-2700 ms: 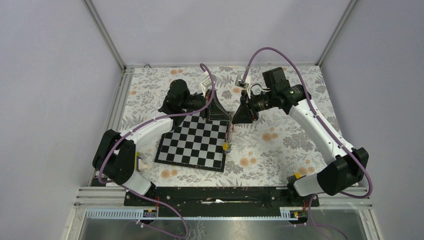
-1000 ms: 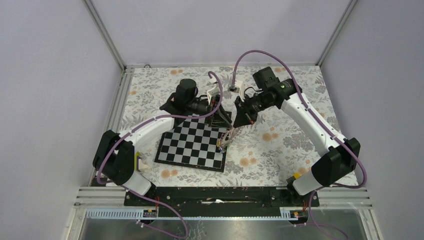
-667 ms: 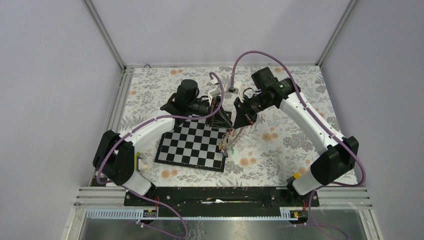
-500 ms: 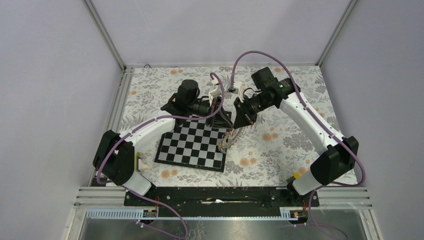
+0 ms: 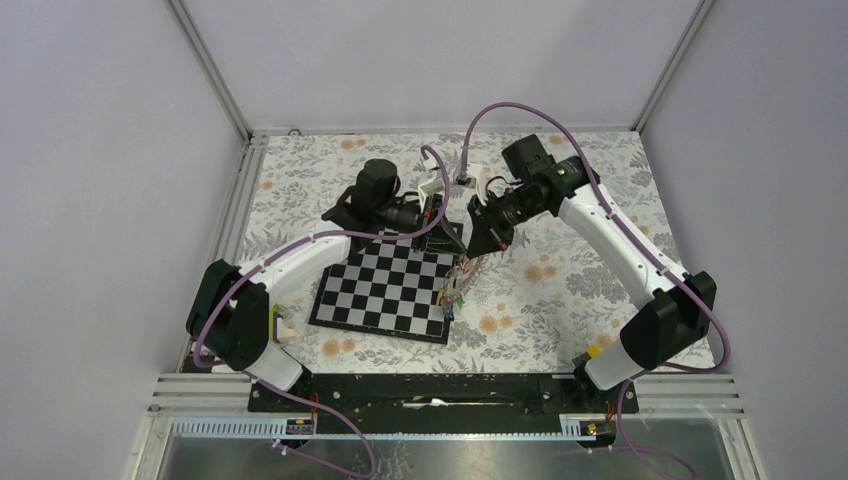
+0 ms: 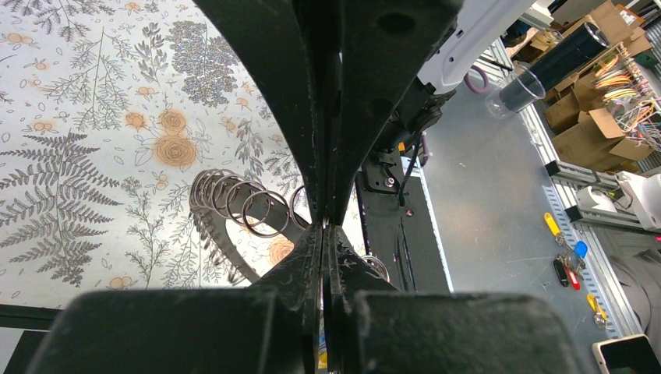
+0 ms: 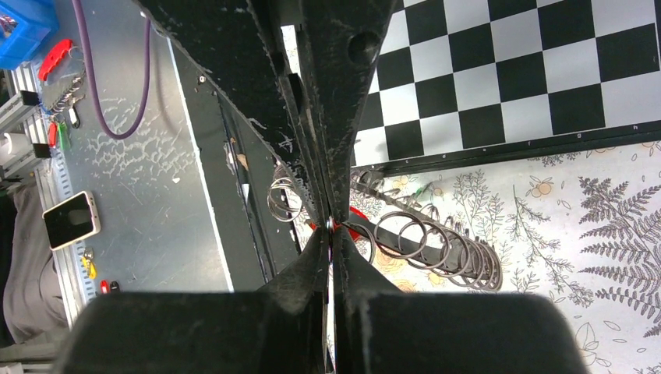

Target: Put the keys on the keyring

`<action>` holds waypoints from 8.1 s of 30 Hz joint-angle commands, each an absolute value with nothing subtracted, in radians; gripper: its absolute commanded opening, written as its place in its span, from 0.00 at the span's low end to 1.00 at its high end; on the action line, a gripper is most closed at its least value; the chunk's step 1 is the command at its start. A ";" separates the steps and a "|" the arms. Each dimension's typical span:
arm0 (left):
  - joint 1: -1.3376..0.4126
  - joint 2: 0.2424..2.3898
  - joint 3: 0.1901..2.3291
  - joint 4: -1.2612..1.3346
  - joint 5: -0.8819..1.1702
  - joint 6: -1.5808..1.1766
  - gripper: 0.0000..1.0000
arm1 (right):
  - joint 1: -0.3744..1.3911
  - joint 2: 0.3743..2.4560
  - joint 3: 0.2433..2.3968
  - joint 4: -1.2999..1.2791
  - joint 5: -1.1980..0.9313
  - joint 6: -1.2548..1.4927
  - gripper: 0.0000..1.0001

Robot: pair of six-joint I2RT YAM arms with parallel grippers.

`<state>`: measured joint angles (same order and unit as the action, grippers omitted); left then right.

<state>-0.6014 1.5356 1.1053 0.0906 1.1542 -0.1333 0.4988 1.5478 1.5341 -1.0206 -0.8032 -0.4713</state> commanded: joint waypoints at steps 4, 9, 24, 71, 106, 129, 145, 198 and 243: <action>-0.606 1.515 1.167 0.058 1.171 -0.072 0.00 | 0.507 1.513 1.559 -0.993 -0.809 -0.469 0.21; -0.604 1.505 1.173 0.056 1.182 -0.080 0.00 | 0.491 1.482 1.545 -0.983 -0.829 -0.498 0.40; -0.597 1.492 1.184 0.056 1.209 -0.093 0.00 | 0.423 1.424 1.445 -0.930 -0.978 -0.517 0.37; -0.576 1.494 1.137 0.250 1.237 -0.271 0.00 | 0.425 1.398 1.368 -0.835 -0.977 -0.472 0.25; -0.569 1.498 1.094 0.397 1.258 -0.392 0.00 | 0.411 1.349 1.375 -0.769 -0.912 -0.462 0.28; -0.568 1.505 1.096 0.405 1.250 -0.403 0.00 | 0.413 1.379 1.356 -0.745 -1.018 -0.422 0.29; -0.569 1.506 1.085 0.426 1.247 -0.415 0.00 | 0.412 1.395 1.343 -0.706 -1.030 -0.388 0.24; -0.582 1.498 1.031 0.395 1.211 -0.294 0.36 | 0.552 1.530 1.620 -1.065 -0.730 -0.514 0.00; -0.578 1.499 0.981 0.506 1.221 -0.367 0.17 | 0.535 1.492 1.572 -1.016 -0.770 -0.508 0.00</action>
